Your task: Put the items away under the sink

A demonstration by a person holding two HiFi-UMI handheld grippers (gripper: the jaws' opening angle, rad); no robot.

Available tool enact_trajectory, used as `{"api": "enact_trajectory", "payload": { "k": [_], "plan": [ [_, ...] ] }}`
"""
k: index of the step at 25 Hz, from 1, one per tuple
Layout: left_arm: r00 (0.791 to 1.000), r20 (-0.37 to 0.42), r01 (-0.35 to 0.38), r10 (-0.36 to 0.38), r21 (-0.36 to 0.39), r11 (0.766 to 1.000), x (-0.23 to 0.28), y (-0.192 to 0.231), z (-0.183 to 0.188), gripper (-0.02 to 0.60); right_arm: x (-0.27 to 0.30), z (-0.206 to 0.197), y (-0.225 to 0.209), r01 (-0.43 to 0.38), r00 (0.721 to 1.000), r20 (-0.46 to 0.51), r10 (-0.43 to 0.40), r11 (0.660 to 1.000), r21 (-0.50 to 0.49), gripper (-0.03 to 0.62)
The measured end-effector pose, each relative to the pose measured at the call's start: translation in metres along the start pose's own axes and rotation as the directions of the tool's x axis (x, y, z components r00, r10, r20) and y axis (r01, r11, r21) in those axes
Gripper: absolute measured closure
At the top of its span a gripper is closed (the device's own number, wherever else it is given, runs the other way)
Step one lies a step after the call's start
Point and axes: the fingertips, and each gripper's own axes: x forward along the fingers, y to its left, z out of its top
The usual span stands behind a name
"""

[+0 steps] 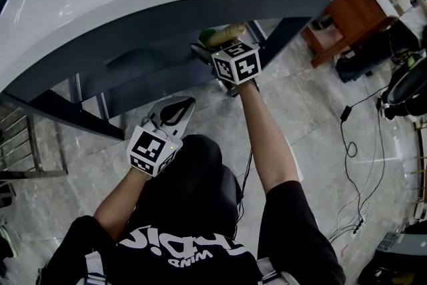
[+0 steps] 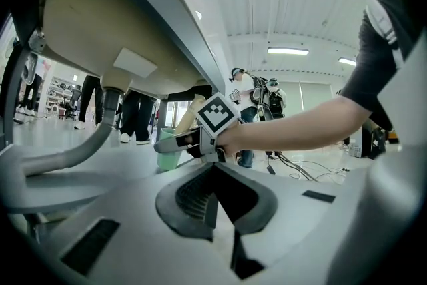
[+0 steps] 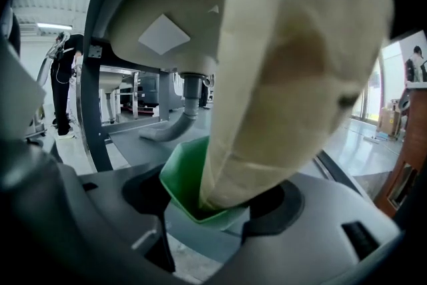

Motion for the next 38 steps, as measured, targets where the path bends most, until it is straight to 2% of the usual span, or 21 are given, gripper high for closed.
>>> {"api": "enact_trajectory", "payload": {
  "k": [19, 38],
  "plan": [
    [1.0, -0.011, 0.001, -0.001, -0.016, 1.0, 0.0, 0.0, -0.01, 0.565, 0.016, 0.006, -0.008, 0.022, 0.996, 0.083, -0.029, 0.997, 0.08, 0.276],
    [1.0, -0.018, -0.006, 0.006, 0.002, 1.0, -0.003, 0.0, -0.009, 0.565, 0.021, 0.014, -0.017, 0.081, 0.973, 0.204, -0.104, 0.99, 0.115, 0.275]
  ]
}}
